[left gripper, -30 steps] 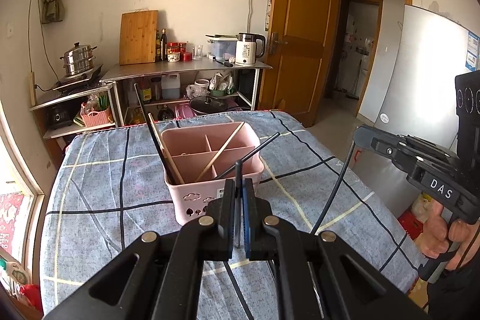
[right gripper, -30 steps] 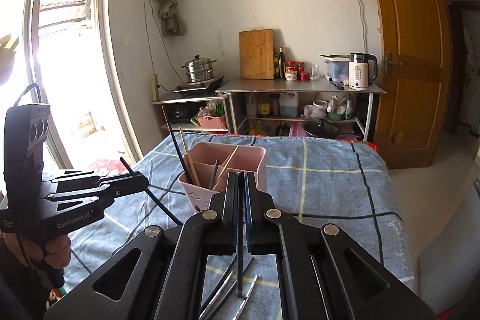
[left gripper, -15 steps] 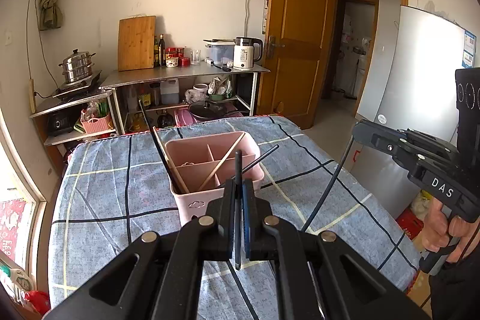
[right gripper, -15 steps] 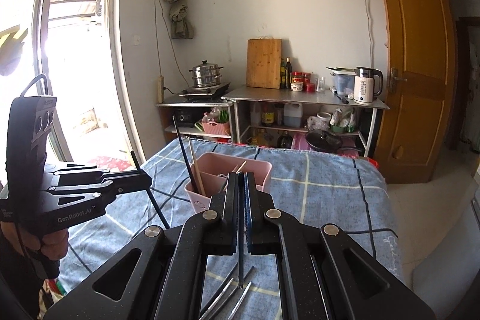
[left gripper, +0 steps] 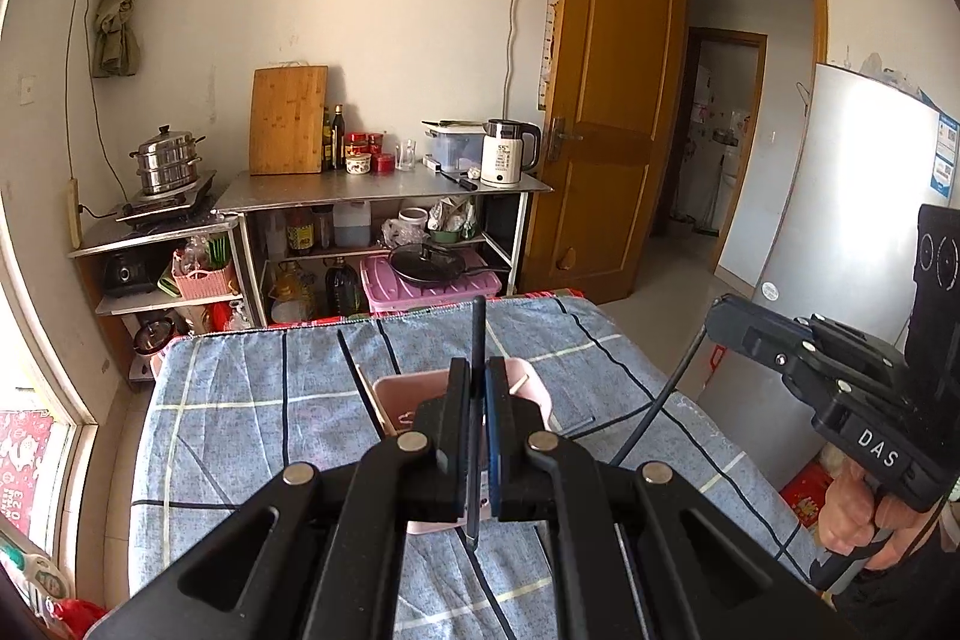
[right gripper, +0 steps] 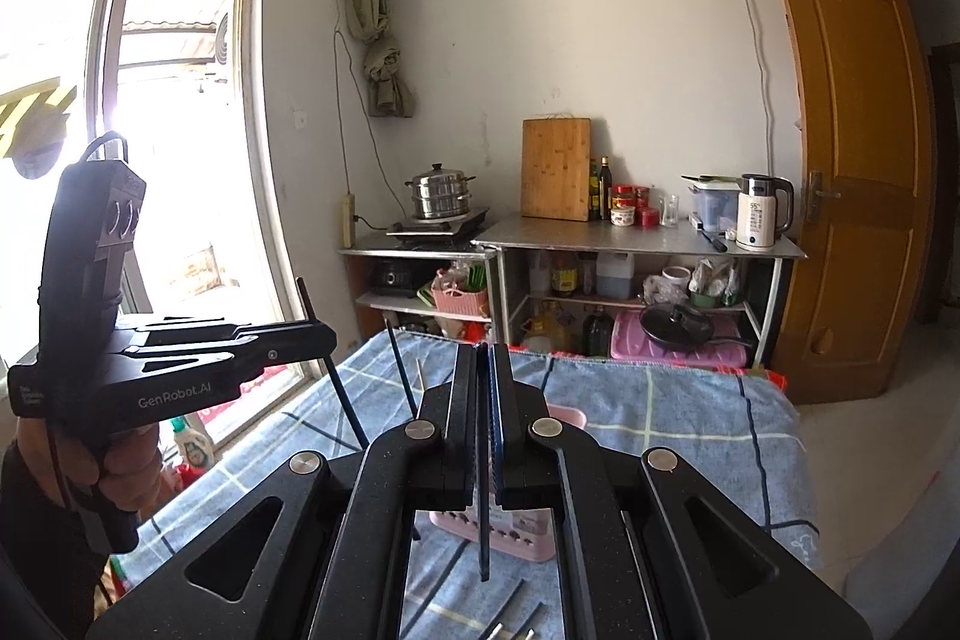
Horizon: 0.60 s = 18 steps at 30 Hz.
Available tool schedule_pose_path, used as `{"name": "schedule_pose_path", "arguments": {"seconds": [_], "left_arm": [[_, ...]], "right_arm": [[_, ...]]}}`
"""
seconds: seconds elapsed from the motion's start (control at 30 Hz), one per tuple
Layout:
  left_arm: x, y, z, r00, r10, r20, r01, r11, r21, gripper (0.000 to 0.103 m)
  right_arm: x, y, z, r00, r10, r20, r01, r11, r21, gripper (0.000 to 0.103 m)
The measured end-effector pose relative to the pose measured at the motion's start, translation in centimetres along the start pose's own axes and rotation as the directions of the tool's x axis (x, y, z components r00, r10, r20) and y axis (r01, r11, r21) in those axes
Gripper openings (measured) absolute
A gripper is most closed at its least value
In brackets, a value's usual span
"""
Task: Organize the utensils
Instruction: 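Lower both black chopsticks into the basket and open both grippers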
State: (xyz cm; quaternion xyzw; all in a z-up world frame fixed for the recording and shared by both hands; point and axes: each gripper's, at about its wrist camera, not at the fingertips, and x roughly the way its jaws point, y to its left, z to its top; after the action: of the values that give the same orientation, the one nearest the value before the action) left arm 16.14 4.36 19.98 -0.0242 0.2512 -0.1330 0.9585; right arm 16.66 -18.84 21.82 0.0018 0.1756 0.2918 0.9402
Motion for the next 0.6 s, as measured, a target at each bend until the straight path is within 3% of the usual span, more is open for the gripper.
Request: {"name": "schedule_pose_path", "arguments": {"seconds": [0.33, 0.6], "left_arm": [[0.9, 2.1, 3.9, 0.997, 0.025, 0.066, -0.023, 0.999, -0.024, 0.005], [3.8, 3.5, 2.9, 0.998, 0.03, 0.053, -0.028, 0.998, -0.048, 0.005]], "right_arm": [[2.6, 0.4, 3.4, 0.997, 0.021, 0.074, -0.022, 1.0, 0.021, 0.003], [5.2, -0.9, 3.1, 0.997, 0.006, 0.076, -0.01, 0.998, 0.059, 0.003]]}}
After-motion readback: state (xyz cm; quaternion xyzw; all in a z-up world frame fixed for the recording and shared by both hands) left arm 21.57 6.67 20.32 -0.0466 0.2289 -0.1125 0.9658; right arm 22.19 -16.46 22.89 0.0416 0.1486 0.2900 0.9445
